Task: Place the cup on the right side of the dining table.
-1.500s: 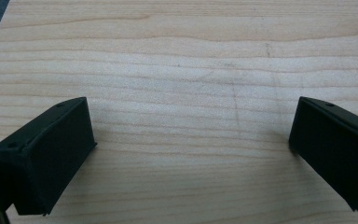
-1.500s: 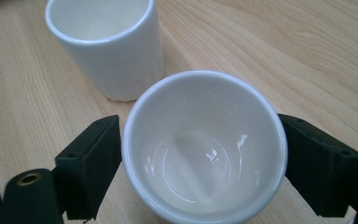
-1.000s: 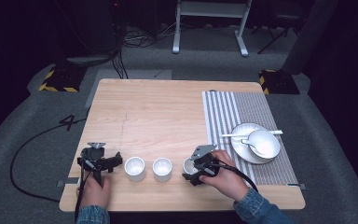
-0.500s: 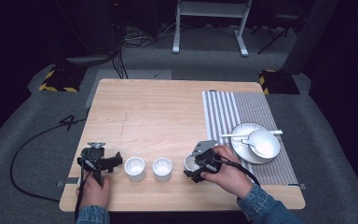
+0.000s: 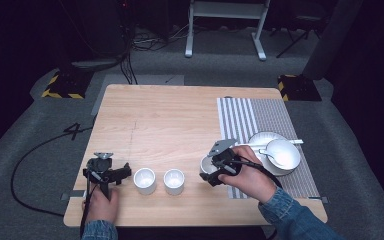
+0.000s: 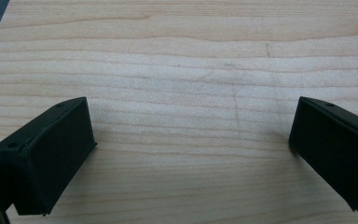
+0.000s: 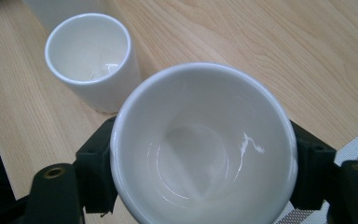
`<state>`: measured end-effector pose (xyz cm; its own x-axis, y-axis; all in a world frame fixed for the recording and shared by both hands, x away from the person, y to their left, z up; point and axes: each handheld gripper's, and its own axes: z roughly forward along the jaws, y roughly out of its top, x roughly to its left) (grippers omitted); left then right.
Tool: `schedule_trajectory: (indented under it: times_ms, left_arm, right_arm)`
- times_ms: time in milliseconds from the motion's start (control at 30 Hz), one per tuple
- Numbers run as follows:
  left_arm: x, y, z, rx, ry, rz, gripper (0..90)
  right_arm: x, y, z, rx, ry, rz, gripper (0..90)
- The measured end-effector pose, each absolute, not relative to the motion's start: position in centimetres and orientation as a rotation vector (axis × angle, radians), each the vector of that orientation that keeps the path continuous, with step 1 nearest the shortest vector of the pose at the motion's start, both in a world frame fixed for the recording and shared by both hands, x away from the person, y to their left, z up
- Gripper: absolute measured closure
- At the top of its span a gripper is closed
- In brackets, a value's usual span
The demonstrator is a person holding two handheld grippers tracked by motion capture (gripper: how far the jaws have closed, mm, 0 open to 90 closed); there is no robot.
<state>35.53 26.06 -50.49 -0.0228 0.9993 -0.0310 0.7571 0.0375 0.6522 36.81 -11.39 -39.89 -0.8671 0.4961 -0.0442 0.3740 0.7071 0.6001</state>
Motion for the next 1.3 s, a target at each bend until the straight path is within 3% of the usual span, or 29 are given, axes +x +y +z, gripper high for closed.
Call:
schedule_trajectory:
  times_ms: [667, 1300]
  left_arm:
    - [35.5, 26.0, -50.5, 1.77, 1.832, 0.65, 0.2]
    - [35.9, 26.2, -50.5, 1.771, 1.828, 0.65, 0.0]
  right_arm:
    - [39.3, -12.5, -36.2, 0.823, 2.641, 0.884, 27.2]
    - [44.0, -14.7, -33.5, 0.935, 2.54, 0.864, 27.2]
